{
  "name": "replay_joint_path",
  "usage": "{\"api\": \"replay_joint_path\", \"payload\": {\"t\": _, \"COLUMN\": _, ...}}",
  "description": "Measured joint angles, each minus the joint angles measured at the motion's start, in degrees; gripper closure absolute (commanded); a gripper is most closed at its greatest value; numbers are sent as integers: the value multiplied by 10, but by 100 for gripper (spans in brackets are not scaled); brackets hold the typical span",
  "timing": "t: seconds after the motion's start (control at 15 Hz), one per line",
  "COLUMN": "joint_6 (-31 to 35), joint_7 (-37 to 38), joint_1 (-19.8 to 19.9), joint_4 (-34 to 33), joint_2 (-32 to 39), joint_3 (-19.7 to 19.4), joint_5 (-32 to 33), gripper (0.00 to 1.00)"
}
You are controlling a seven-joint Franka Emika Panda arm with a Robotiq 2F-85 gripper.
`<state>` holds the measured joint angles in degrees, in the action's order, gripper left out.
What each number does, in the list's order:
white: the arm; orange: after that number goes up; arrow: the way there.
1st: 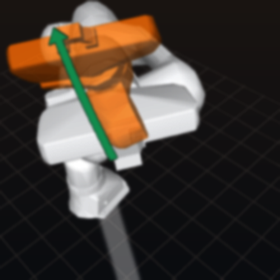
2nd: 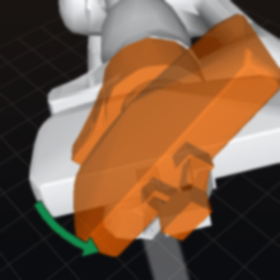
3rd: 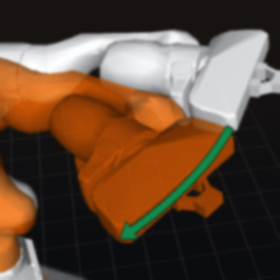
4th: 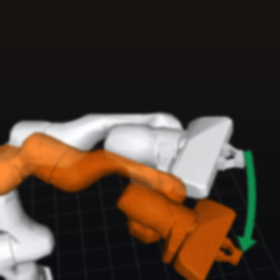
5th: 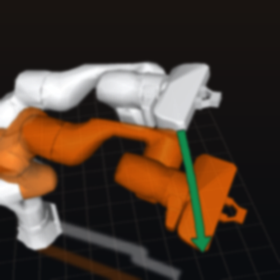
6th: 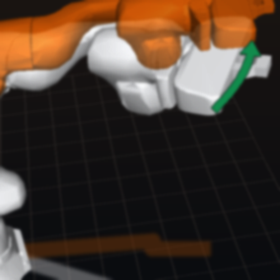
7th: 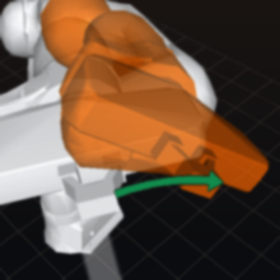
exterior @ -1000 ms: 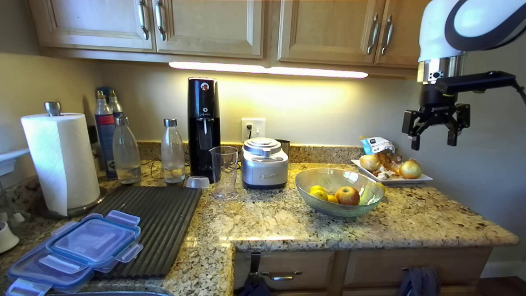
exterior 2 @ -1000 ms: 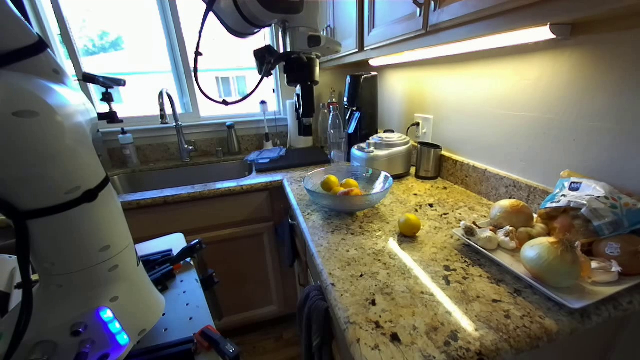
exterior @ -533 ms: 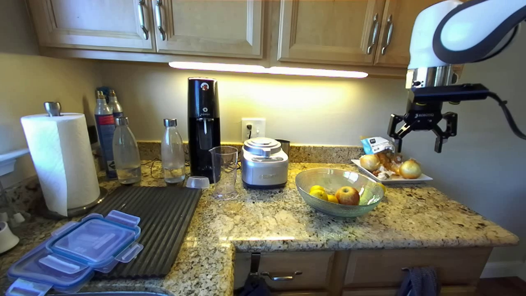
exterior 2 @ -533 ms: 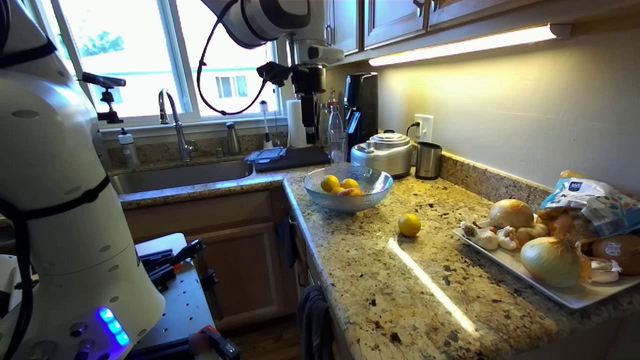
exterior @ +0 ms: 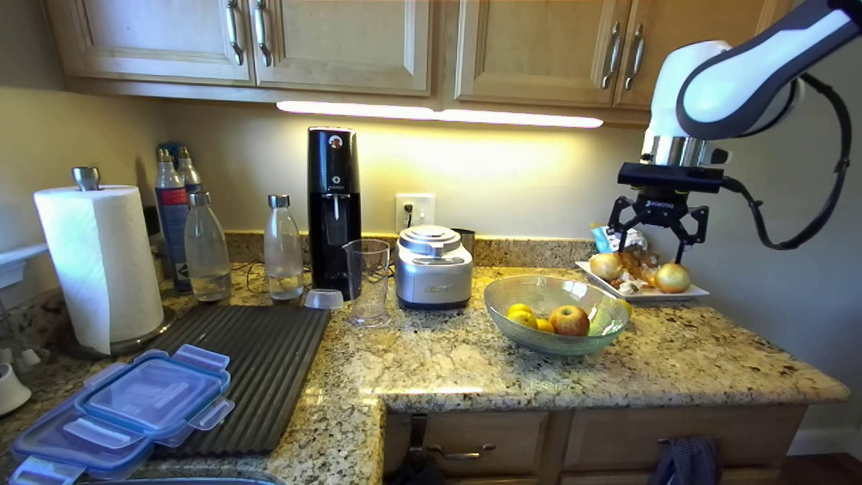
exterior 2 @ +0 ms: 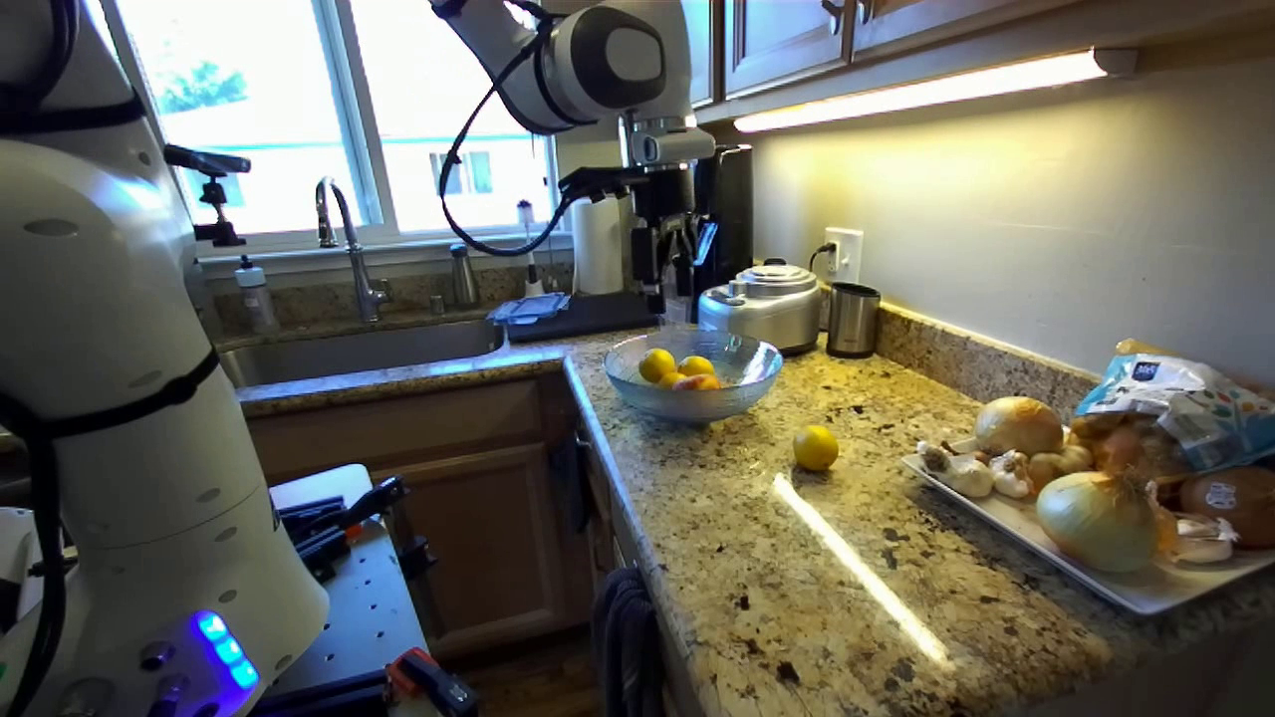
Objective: Put the lemon in the glass bowl, take the lemon out of the glass bowl
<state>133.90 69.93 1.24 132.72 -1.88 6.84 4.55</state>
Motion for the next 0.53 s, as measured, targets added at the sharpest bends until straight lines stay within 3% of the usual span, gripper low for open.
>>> {"api": "replay_joint_path", "payload": {"t": 0.33, "joint_6": 81, "joint_7": 125, "joint_1": -3, "joint_4": -13, "joint_2": 58, "joint_3": -21, "joint_5": 14, "gripper": 0}}
{"api": "replay_joint_path", "payload": {"t": 0.53, "joint_6": 87, "joint_7": 143, "joint_1": -4, "joint_4": -21, "joint_2": 71, "joint_3": -22, "joint_5": 16, "gripper": 0}}
